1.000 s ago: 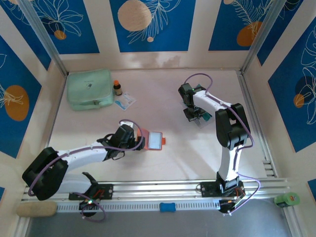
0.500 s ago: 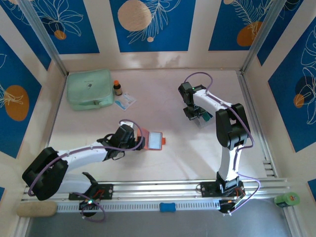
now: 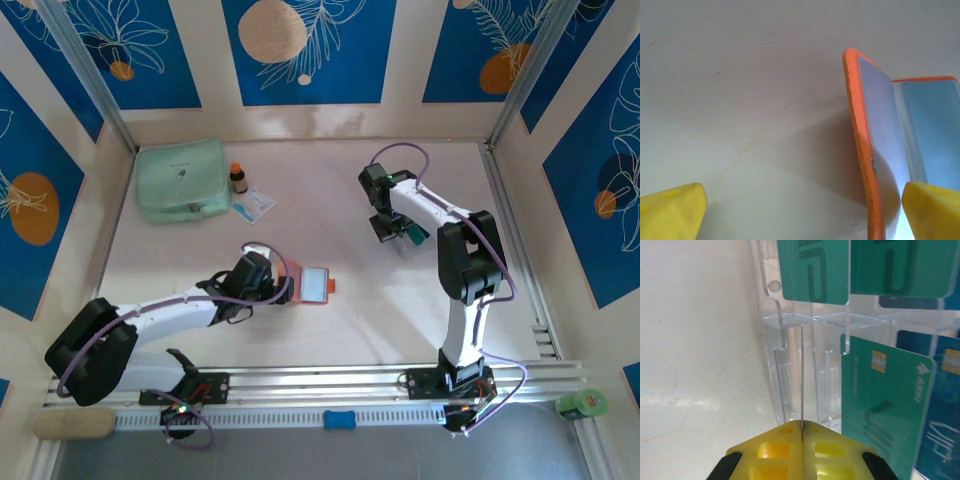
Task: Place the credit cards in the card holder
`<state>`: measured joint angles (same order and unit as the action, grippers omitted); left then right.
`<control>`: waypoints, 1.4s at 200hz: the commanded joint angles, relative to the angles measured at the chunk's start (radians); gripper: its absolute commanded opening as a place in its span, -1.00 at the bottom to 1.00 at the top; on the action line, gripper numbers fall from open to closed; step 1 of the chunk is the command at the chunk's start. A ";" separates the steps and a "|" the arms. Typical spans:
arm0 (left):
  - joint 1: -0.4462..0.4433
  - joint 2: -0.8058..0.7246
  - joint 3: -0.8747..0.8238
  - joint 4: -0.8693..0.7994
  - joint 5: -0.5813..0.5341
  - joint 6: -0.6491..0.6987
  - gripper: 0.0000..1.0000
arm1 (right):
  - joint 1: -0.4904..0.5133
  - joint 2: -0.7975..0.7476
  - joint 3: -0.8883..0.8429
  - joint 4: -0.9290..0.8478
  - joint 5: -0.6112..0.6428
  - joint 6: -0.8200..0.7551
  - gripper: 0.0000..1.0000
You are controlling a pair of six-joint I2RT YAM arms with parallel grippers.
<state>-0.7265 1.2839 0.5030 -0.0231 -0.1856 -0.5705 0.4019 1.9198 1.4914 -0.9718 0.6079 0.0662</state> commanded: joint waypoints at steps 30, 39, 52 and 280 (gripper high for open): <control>0.007 -0.068 0.063 -0.056 0.005 0.013 1.00 | 0.060 -0.116 0.113 -0.082 0.025 0.004 -1.00; 0.007 -0.078 0.075 -0.072 0.003 0.022 0.99 | 0.069 -0.130 0.129 -0.091 0.009 0.014 -1.00; 0.009 -0.094 0.096 -0.096 0.000 0.041 1.00 | 0.080 -0.158 0.147 -0.093 -0.039 0.039 -1.00; 0.012 0.151 0.315 -0.330 -0.149 0.280 0.99 | 0.113 -0.553 -0.892 1.215 -0.913 0.908 -1.00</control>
<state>-0.7238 1.4311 0.8330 -0.3378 -0.3061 -0.2859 0.4778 1.3277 0.6220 0.1173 -0.3035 0.9463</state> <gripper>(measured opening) 0.997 0.060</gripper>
